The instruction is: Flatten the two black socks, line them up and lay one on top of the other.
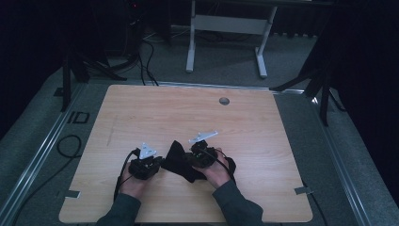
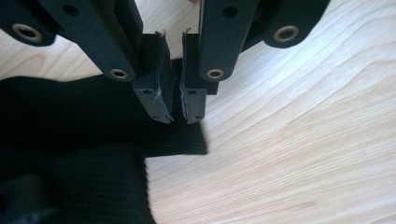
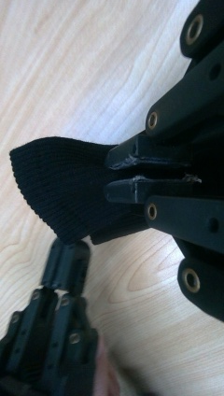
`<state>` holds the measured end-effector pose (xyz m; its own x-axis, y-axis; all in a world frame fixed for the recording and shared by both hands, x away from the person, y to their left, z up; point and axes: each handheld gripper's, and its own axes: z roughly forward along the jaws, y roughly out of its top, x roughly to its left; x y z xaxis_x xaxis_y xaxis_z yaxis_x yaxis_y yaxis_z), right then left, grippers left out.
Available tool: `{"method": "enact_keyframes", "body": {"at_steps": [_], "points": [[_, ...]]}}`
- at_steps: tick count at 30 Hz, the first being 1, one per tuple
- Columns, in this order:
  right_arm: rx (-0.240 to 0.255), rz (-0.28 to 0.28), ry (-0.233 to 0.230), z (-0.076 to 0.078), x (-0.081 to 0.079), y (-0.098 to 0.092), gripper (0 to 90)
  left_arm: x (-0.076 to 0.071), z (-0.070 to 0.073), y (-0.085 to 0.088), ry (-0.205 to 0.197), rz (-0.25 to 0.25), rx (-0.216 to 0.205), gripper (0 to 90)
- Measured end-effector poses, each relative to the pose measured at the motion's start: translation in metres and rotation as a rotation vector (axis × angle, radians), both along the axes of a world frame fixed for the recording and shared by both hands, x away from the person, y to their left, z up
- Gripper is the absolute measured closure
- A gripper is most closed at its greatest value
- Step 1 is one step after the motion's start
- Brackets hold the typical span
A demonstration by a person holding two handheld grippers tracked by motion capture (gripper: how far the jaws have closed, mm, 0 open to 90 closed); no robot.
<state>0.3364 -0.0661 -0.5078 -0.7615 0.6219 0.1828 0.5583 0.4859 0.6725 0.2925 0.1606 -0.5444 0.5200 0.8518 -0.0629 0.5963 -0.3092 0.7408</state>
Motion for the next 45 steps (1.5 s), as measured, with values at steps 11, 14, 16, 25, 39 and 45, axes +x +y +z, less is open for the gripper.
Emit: {"method": "enact_keyframes", "body": {"at_steps": [11,14,16,25,39,45], "points": [[-0.045,0.008,0.054,-0.018,0.002,0.017,83.5,0.001,0.000,0.001,0.017,0.024,0.016,90.0],[-0.055,0.005,0.066,-0.022,0.002,0.020,83.4,-0.001,0.003,0.003,0.000,0.019,0.002,90.0],[-0.060,-0.004,0.073,-0.024,0.003,0.021,83.4,-0.002,0.005,0.002,-0.011,0.009,-0.005,90.0],[-0.066,-0.014,0.087,-0.028,0.003,0.023,83.5,-0.002,0.001,-0.006,-0.014,-0.019,0.022,89.9],[-0.096,-0.052,0.028,-0.017,-0.001,0.027,83.2,0.000,0.001,0.000,-0.017,0.013,0.002,89.8],[-0.108,-0.060,0.037,-0.022,0.000,0.031,83.2,0.000,0.001,-0.001,-0.016,0.001,0.008,89.8]]}}
